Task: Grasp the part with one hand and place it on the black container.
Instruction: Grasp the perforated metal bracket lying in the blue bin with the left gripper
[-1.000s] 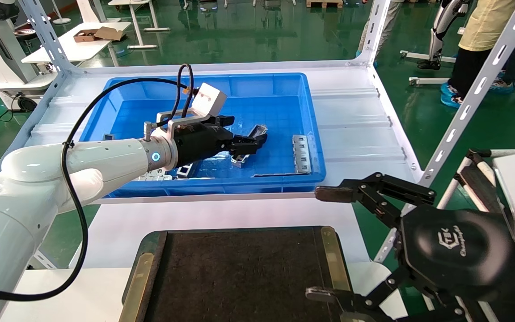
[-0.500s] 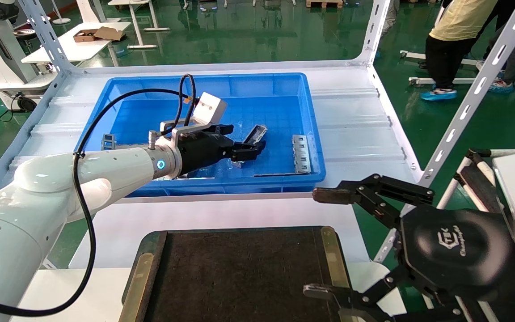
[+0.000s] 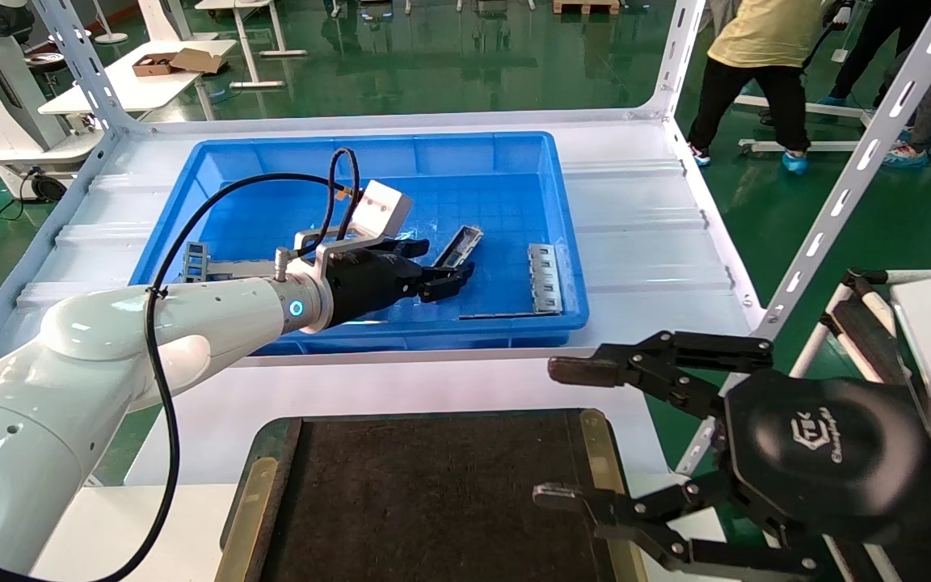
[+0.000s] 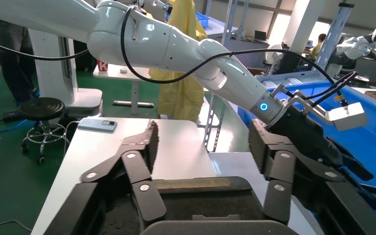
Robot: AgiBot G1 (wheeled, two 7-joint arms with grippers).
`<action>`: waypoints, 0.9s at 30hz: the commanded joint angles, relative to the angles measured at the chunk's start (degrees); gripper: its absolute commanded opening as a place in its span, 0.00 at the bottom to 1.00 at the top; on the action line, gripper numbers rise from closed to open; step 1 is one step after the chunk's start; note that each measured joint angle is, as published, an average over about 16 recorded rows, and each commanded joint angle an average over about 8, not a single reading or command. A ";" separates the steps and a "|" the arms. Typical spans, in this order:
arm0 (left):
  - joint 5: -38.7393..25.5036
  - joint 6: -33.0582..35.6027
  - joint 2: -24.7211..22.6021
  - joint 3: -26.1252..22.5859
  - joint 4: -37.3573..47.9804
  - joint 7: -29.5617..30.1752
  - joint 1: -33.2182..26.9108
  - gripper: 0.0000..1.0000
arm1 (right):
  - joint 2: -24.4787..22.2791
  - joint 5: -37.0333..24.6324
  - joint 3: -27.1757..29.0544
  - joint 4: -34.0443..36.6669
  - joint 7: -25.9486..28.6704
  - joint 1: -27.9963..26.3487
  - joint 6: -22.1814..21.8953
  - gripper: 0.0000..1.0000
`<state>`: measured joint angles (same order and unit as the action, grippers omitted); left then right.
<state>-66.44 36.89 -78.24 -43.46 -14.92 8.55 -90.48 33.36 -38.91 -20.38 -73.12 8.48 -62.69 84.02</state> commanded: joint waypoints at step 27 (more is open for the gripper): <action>12.08 4.01 0.90 -3.88 -2.89 -0.63 -3.87 0.00 | -0.01 0.02 -0.03 0.00 -0.01 -0.01 -0.01 0.00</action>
<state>-54.43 42.33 -76.99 -47.19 -17.79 7.70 -93.99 33.35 -38.90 -20.41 -73.12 8.46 -62.70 84.01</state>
